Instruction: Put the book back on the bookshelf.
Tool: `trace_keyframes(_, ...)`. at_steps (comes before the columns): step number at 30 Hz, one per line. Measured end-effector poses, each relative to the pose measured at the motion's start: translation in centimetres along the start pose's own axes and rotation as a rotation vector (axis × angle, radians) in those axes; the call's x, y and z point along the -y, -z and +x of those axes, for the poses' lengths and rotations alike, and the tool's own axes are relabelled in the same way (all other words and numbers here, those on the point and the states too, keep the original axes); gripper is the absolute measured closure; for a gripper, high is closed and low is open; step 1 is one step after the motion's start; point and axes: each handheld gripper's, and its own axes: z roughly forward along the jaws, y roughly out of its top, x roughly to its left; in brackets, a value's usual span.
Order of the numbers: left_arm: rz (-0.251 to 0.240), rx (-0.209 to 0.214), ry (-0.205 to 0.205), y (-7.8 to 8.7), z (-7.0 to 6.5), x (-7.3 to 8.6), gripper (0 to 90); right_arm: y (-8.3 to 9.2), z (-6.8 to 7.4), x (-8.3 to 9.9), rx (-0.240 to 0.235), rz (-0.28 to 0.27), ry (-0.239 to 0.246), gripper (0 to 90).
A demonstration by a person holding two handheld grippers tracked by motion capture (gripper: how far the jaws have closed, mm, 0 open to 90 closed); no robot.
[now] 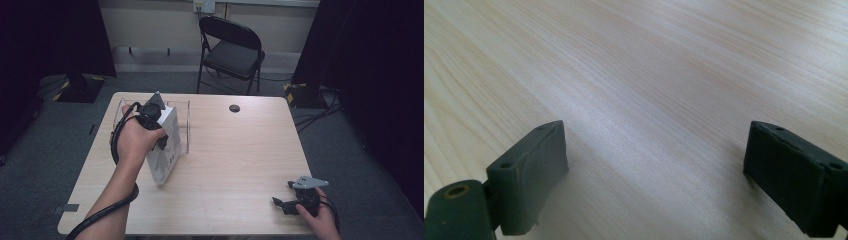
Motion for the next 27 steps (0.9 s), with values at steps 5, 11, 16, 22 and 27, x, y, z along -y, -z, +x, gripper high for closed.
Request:
trace_keyframes(5, 0.004, -0.003, 0.020, -0.3, 0.1, -0.2, 52.7, 0.0, 0.0, 0.0, -0.002, 0.002, -0.005, 9.6)
trace_keyframes(11, 0.012, -0.009, 0.041, -0.5, 0.1, -0.5, 52.7, 0.1, 0.0, 0.0, -0.002, 0.001, -0.001, 9.6)
trace_keyframes(16, 0.013, -0.007, 0.059, -0.6, 0.1, -0.8, 52.7, 0.1, 0.0, 0.1, 0.000, 0.003, 0.004, 9.6)
trace_keyframes(22, 0.021, -0.024, 0.066, -0.5, -0.2, -1.3, 52.7, 0.1, 0.0, 0.1, -0.001, 0.004, 0.006, 9.6)
trace_keyframes(27, 0.026, -0.024, 0.073, -0.5, -0.4, -1.8, 52.7, 0.1, 0.0, 0.0, -0.003, 0.003, 0.006, 9.6)
